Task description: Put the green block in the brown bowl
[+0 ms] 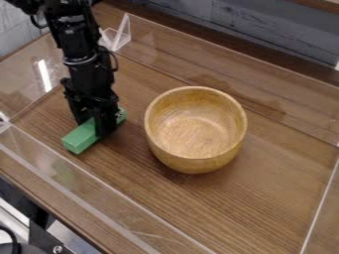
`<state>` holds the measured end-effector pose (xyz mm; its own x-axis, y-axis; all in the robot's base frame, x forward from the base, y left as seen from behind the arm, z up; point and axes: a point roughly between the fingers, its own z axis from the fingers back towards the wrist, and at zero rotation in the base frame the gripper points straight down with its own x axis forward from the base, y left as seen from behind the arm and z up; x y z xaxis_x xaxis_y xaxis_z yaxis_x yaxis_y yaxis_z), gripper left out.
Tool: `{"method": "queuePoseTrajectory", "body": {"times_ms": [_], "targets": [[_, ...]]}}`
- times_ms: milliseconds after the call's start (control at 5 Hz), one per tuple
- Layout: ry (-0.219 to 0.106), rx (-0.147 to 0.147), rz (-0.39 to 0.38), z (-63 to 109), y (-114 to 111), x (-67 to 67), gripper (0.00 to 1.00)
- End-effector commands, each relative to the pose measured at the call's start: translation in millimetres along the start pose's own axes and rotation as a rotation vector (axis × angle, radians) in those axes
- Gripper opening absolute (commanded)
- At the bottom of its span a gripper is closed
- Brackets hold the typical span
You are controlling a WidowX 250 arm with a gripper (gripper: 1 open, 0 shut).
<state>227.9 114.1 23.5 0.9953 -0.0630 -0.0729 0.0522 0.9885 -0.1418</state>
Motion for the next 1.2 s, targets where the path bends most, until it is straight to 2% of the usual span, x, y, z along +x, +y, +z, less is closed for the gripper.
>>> {"method": "queuePoseTrajectory", "body": {"times_ms": [0, 800, 1000], "targets": [[-0.066, 0.044, -0.008, 24.8, 1, 10.0, 0.00], [-0.065, 0.037, 0.025, 45.4, -10, 14.9, 0.00], [-0.084, 0.023, 0.051, 62.4, -22, 21.6, 0.00]]}}
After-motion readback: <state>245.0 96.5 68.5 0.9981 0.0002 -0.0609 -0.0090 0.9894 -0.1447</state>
